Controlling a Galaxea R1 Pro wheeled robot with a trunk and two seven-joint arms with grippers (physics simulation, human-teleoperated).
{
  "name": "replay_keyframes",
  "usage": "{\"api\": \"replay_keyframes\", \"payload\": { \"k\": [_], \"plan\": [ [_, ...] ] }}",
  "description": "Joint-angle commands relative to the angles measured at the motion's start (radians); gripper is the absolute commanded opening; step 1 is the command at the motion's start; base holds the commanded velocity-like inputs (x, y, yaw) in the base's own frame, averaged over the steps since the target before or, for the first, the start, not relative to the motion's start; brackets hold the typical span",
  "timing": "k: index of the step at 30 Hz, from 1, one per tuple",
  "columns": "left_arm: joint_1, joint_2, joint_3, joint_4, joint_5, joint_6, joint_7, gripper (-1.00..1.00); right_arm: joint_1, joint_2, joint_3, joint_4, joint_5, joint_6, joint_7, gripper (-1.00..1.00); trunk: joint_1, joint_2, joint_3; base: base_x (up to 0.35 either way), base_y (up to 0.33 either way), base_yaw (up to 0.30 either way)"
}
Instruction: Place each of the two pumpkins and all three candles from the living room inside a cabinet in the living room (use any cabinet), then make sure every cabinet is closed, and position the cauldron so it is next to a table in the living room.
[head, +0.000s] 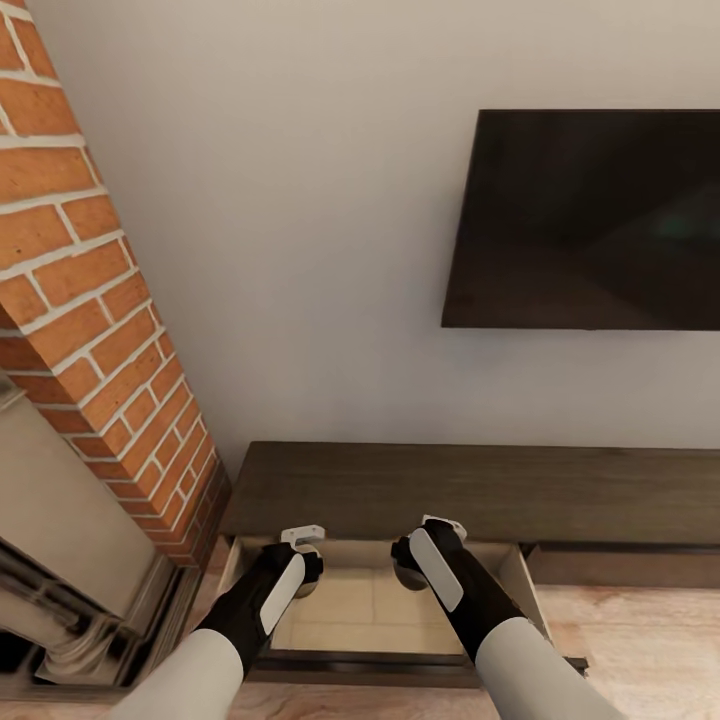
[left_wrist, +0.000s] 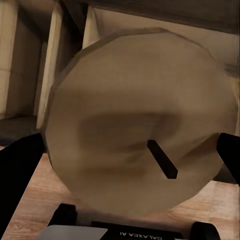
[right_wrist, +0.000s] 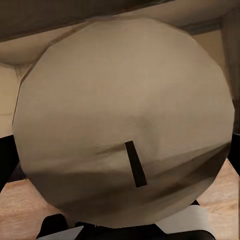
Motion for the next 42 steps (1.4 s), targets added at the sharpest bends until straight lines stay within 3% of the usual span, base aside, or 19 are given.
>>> {"api": "replay_keyframes", "payload": {
  "k": [1, 24, 33, 42],
  "plan": [
    [0.000, 0.000, 0.000, 0.000, 0.000, -0.001, 0.000, -1.00, 0.000, 0.000, 0.000, 0.000, 0.001, 0.000, 0.000, -1.00, 0.000, 0.000, 0.000, 0.203, -0.238, 0.000],
    [0.000, 0.000, 0.000, -0.009, 0.001, -0.002, 0.000, -1.00, 0.000, 0.000, 0.000, 0.000, -0.005, 0.003, 0.003, -1.00, 0.000, 0.000, 0.000, 0.043, -0.128, 0.000],
    [-0.001, 0.000, 0.003, -0.027, 0.007, 0.004, -0.004, -1.00, 0.000, 0.000, 0.000, 0.000, -0.009, 0.012, 0.005, -1.00, 0.034, -0.063, -0.028, 0.000, -0.001, 0.000],
    [-0.002, 0.000, 0.008, -0.043, 0.009, 0.008, -0.009, -1.00, 0.000, 0.000, -0.001, 0.000, -0.010, 0.013, 0.005, -1.00, 0.038, -0.070, -0.031, 0.000, 0.000, 0.000]
  ]
}}
